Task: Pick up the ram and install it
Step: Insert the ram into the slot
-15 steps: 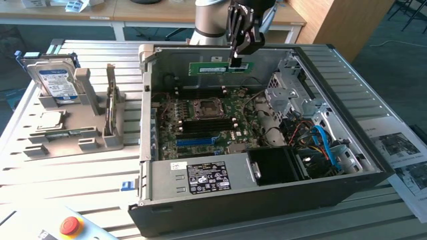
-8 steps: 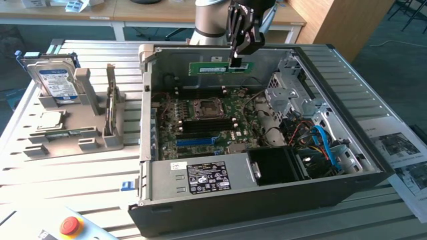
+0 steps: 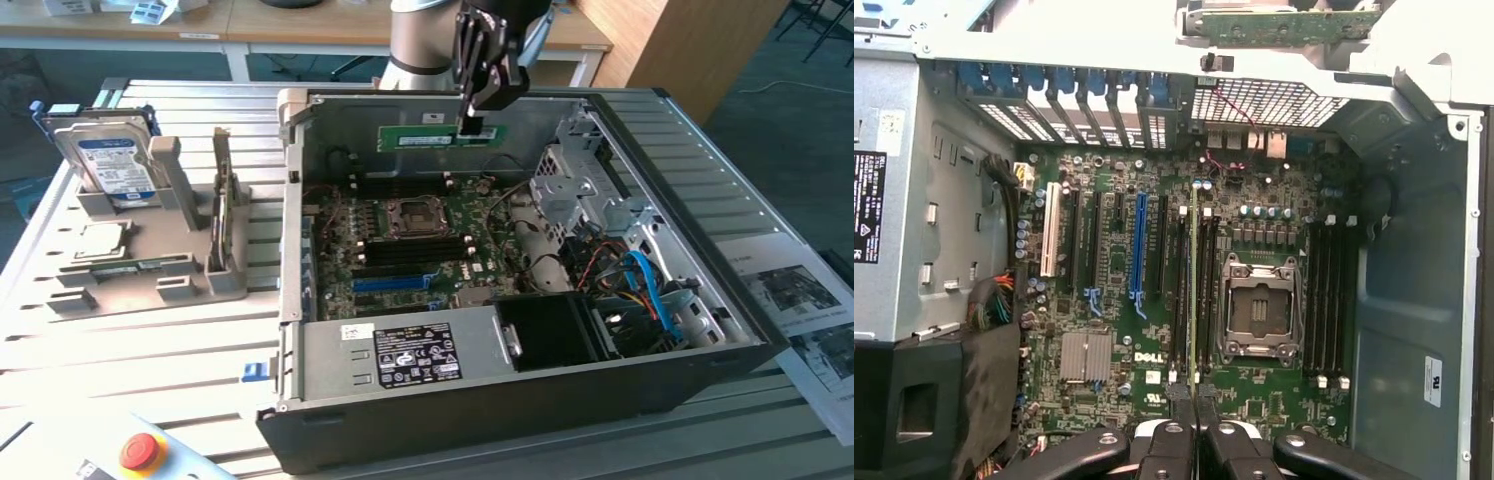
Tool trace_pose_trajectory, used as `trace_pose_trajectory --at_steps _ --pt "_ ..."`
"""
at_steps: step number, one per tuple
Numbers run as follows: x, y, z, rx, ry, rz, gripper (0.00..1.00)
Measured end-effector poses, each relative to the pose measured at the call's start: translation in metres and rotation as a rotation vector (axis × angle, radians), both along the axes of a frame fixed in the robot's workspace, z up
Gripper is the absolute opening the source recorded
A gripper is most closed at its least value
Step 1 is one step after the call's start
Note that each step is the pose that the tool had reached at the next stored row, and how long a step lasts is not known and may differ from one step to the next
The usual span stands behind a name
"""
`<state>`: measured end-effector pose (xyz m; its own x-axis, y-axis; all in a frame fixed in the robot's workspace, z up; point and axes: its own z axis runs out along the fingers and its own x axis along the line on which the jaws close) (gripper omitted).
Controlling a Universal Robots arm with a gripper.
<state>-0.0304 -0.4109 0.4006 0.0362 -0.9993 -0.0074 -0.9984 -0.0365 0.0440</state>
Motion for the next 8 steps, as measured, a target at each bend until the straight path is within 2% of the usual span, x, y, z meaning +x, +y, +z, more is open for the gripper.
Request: trace_pose_trajectory --at_steps 8 --pt "-0.0002 0.0 -0.0098 -0.0002 -0.0001 0.0 0.12"
